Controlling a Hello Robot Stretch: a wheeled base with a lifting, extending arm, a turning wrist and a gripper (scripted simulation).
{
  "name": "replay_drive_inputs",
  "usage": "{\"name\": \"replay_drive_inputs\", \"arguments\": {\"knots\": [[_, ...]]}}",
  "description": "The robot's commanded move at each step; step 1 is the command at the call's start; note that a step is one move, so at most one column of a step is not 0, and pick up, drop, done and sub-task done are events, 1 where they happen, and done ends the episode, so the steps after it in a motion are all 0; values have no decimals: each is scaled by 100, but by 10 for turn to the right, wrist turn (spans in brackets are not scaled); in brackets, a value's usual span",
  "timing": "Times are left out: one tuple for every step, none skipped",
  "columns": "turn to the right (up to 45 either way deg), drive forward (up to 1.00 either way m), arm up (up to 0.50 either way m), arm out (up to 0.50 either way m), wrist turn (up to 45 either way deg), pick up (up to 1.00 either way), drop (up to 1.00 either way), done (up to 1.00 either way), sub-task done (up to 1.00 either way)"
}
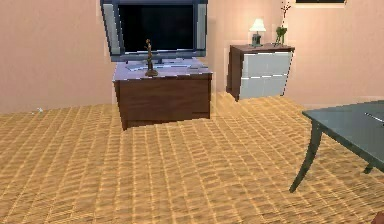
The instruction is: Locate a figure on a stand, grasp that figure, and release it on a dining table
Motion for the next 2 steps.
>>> {"name": "replay_drive_inputs", "arguments": {"knots": [[-120, 0, 0, 0, 0, 0, 0, 0, 0], [0, 100, 0, 0, 0, 0, 0, 0, 0]]}}
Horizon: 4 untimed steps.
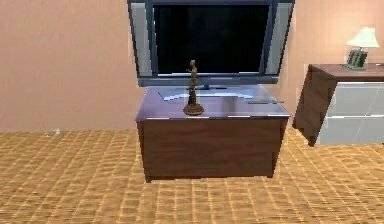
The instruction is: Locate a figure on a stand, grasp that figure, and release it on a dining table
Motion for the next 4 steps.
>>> {"name": "replay_drive_inputs", "arguments": {"knots": [[-60, 0, 0, 0, 0, 0, 0, 0, 0], [0, 50, 0, 0, 0, 0, 0, 0, 0], [-450, 0, 0, 0, 0, 0, 0, 0, 0], [-300, 0, 0, 0, 0, 0, 0, 0, 0]]}}
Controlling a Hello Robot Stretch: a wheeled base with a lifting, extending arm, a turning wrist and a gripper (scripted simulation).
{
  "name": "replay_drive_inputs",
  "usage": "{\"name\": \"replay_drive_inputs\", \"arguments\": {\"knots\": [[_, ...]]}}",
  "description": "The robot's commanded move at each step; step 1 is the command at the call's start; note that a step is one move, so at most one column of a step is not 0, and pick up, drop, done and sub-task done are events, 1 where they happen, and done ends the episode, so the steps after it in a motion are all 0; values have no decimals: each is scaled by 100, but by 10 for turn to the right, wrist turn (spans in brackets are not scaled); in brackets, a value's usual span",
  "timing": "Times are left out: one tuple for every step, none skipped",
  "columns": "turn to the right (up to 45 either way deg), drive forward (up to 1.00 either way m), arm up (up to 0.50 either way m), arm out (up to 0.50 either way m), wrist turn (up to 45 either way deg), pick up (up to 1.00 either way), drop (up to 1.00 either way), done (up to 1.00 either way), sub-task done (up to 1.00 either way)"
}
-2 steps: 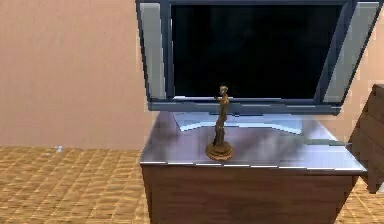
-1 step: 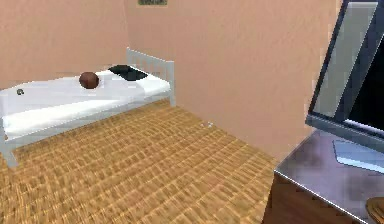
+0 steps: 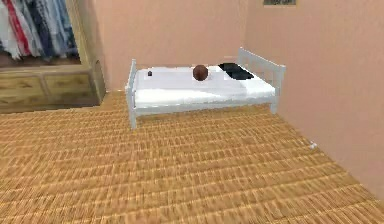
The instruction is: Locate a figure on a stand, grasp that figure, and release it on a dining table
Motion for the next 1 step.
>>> {"name": "replay_drive_inputs", "arguments": {"knots": [[450, 0, 0, 0, 0, 0, 0, 0, 0]]}}
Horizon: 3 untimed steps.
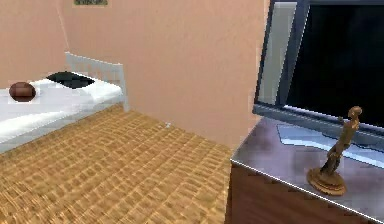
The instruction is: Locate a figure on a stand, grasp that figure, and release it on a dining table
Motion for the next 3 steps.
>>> {"name": "replay_drive_inputs", "arguments": {"knots": [[420, 0, 0, 0, 0, 0, 0, 0, 0], [0, 35, 0, 0, 0, 0, 0, 0, 0], [-450, 0, 0, 0, 0, 0, 0, 0, 0]]}}
